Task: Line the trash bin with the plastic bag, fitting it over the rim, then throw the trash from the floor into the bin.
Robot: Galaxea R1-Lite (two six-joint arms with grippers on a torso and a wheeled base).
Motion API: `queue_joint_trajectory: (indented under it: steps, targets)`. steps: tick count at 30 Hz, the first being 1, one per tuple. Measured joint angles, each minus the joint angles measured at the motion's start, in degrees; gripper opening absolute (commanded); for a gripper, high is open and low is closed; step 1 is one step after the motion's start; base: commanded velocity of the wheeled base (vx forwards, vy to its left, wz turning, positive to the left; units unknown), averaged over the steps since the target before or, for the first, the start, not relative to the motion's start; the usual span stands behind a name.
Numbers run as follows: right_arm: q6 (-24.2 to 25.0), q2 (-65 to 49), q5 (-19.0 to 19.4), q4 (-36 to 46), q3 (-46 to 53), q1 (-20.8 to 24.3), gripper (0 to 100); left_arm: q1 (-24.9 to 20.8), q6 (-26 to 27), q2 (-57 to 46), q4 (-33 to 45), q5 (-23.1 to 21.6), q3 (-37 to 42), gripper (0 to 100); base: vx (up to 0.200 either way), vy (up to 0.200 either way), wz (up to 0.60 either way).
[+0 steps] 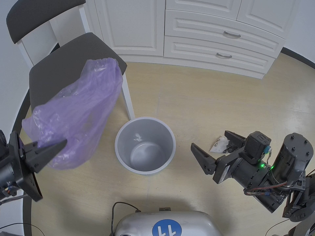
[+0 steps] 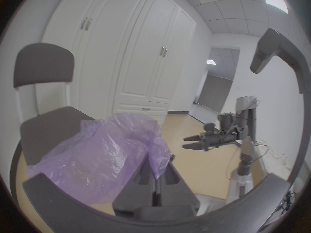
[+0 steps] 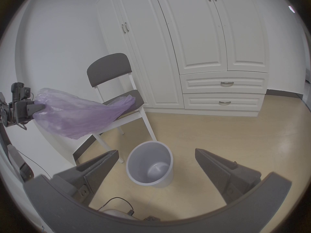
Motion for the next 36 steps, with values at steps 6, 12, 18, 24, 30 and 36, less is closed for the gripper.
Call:
queue_joint_trajectory:
  steps: [6, 12, 18, 24, 30, 36]
  targets:
    - [0.2, 0.9, 0.1, 0.0, 0.2, 0.0, 100, -7.5, -7.0, 0.8, 4.4, 0.0, -1.0, 0, 0.000, 0.000, 0.00]
    - [0.4, 1.5, 0.1, 0.0, 0.3, 0.0, 100, -13.2, -13.9, 3.0, 6.3, 0.0, -3.1, 0, 0.000, 0.000, 0.00]
    - [0.4, 1.6, 0.1, -0.4, 0.2, 0.5, 100, -16.2, -14.1, 3.8, 7.5, 0.0, -3.6, 0, 0.000, 0.000, 0.00]
    - [0.3, 1.4, 0.0, -2.7, 0.2, 1.7, 100, -16.6, -14.0, 4.6, 7.8, 0.0, -3.4, 0, 0.000, 0.000, 0.00]
    - [0.3, 1.6, 0.0, -2.9, 1.1, 3.3, 100, -16.7, -14.0, 5.4, 8.8, 0.1, -3.5, 0, 0.000, 0.000, 0.00]
    - [0.3, 2.9, 1.6, -3.1, 3.8, 6.0, 100, -16.4, -14.2, 6.8, 8.1, 0.3, -3.9, 0, 0.000, 0.000, 0.00]
